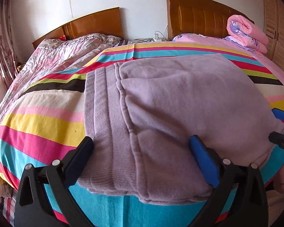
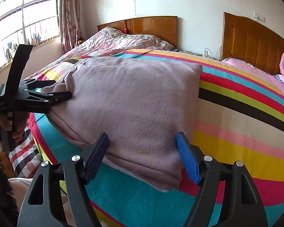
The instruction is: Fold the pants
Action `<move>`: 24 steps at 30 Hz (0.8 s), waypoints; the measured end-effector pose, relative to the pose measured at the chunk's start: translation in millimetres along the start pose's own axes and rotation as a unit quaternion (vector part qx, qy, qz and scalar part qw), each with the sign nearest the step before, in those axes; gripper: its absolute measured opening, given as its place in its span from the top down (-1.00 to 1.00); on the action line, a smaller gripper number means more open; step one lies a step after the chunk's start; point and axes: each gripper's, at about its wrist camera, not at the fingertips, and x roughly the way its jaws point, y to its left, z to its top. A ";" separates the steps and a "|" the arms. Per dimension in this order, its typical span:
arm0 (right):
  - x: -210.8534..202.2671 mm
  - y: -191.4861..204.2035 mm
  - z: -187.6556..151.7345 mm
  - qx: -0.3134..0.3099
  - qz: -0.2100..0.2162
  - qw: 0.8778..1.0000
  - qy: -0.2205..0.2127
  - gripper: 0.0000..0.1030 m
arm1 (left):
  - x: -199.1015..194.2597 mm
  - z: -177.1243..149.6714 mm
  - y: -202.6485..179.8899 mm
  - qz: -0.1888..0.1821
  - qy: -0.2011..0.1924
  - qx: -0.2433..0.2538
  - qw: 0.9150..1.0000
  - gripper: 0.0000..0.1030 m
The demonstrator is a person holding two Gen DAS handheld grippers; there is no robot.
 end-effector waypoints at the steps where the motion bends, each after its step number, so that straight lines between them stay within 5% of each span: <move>1: 0.2 -0.6 -1.3 0.002 0.002 1.000 -0.002 -0.39 | -0.1 -1.1 0.5 0.000 -0.003 0.001 1.000 -0.97; 14: -2.8 0.2 14.2 0.007 -0.008 1.000 0.013 -0.43 | -4.2 -6.8 -2.7 0.008 -0.016 0.003 1.000 -0.97; 18: -16.8 15.4 23.0 -0.012 0.027 0.999 -0.022 -0.43 | -5.4 -6.7 -3.6 0.008 -0.018 0.003 1.000 -0.97; 24: 3.3 24.3 2.8 -0.030 0.035 0.999 0.003 -0.46 | -5.5 -6.6 -4.3 0.009 -0.020 0.003 1.000 -0.97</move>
